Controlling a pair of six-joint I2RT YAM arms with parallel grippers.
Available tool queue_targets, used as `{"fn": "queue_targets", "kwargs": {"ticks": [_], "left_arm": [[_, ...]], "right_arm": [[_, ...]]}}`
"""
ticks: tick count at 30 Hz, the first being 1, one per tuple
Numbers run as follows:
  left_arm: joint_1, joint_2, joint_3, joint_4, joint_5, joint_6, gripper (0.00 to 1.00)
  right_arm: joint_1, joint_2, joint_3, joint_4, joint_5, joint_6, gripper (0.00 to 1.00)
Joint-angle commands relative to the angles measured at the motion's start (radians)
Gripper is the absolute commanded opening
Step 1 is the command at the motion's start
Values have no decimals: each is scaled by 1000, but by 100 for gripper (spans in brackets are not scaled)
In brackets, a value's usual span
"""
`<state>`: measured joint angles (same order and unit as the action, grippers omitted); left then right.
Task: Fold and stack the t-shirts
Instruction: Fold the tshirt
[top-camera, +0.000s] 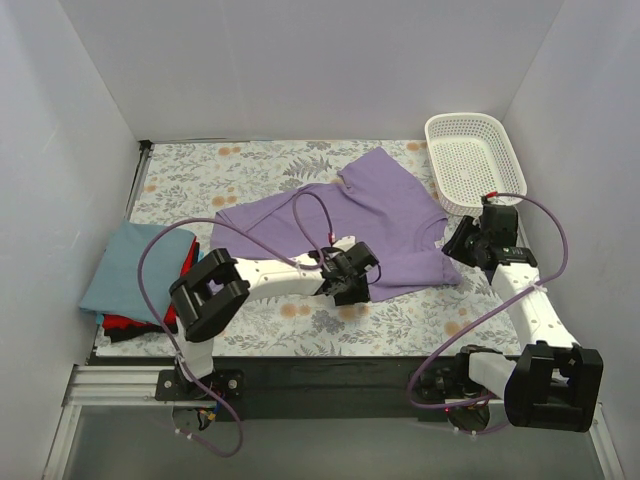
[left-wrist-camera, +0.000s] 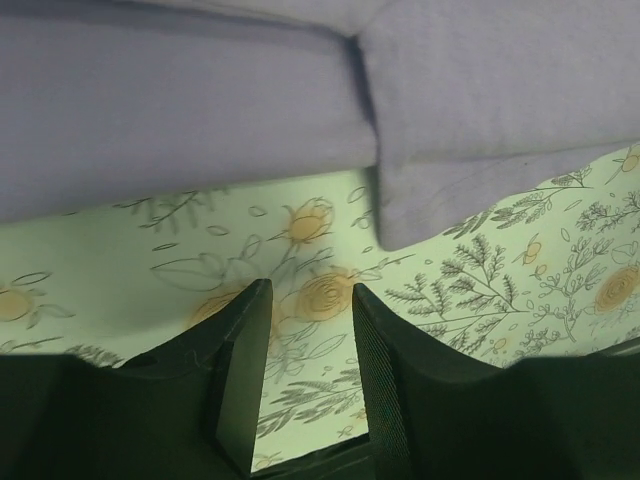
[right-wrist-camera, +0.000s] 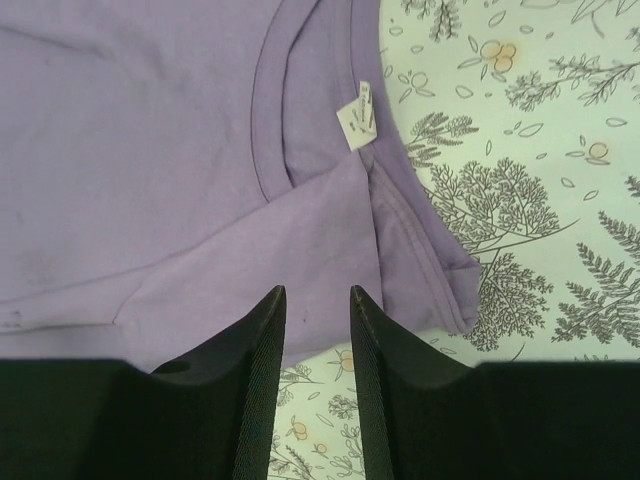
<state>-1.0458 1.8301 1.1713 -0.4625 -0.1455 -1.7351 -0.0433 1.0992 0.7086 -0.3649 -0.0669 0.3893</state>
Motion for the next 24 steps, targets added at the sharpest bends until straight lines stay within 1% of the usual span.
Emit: {"fn": "queue_targets", "kwargs": {"ticks": [1,4,12,16,17,18,19,20,21,23,24], "left_arm": [[-20,49,111,4,-35,16,37],[-37,107,143,2,-32,20,37],[-49,195,214,-34,-69,6,37],[-53,230,235,-57,-75,-12,34],[-56,236,237,-57,-69,-12,32],[-57,239,238,-57,-66,-14,26],[-57,236,240,-57,-60,-11,19],[-57,226,243,-57,-59,-9,8],[-57,210,241,-57,-60,-6,0],[-54,181,246,-65,-60,3,0],[-30,114,234,-42,-8,17,0]], "right_arm": [[3,-21,64,-17,27,-6,39],[3,-21,86,-23,24,-10,39],[3,-24,98,-23,-5,-17,39],[3,-32,92,-23,-11,-18,39],[3,-32,89,-23,-11,-20,39],[3,-33,85,-23,-11,-21,39],[3,-33,81,-25,-11,-21,39],[3,-35,78,-25,-10,-23,39],[3,-33,77,-25,-7,-26,39],[3,-35,66,-26,-5,-32,39],[3,-47,43,-26,-11,-35,39]]}}
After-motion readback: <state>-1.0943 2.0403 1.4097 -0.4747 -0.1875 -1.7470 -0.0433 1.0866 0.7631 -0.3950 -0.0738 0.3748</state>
